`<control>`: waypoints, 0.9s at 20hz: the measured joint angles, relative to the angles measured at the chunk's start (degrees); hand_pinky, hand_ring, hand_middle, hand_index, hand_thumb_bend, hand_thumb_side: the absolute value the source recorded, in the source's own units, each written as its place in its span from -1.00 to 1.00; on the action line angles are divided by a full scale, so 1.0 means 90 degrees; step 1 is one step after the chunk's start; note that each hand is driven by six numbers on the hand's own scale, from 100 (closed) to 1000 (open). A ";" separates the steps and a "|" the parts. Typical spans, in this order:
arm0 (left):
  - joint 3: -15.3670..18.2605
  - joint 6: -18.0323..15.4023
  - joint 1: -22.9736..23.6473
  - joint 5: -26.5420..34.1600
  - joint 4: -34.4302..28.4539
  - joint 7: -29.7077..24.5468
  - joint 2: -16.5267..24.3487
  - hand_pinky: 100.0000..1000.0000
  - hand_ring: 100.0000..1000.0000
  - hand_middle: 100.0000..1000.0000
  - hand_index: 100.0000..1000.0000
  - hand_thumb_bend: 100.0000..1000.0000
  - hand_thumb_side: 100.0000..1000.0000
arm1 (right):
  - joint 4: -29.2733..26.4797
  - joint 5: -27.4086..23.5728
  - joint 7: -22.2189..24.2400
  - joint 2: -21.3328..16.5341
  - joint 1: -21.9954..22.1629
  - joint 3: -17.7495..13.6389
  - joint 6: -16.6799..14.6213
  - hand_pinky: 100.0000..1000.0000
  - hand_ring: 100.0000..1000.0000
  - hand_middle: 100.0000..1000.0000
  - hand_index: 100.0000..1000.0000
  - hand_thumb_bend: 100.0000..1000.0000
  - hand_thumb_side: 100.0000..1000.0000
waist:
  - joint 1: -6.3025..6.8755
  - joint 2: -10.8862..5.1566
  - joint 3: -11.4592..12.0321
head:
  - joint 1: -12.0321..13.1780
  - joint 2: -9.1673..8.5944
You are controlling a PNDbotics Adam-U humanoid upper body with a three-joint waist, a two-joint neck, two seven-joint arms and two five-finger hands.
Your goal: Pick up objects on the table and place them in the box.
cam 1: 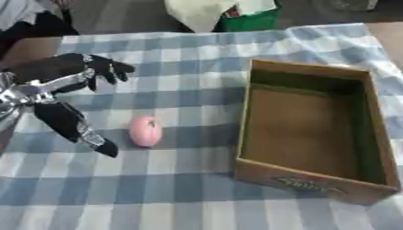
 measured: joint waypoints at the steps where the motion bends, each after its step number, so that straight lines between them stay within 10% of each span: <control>1: -0.0002 0.0114 -0.0039 0.0076 0.0001 -0.0060 -0.0045 -0.01 0.38 0.40 0.84 0.77 0.01 | 0.0000 0.0003 0.0001 0.0001 0.0000 0.0000 0.0002 0.70 0.66 0.18 0.84 -1.00 1.00 | 0.0000 0.0000 0.0000 | -0.0009 0.0000; 18: -0.0414 0.0449 -0.0419 -0.0292 0.0683 -0.0523 -0.0620 -0.04 0.42 0.46 0.76 0.40 -0.13 | 0.0000 0.0038 0.0027 0.0059 0.0002 0.0000 0.0034 0.71 0.67 0.17 0.85 -1.00 1.00 | -0.0006 0.0021 -0.0057 | -0.0027 0.0001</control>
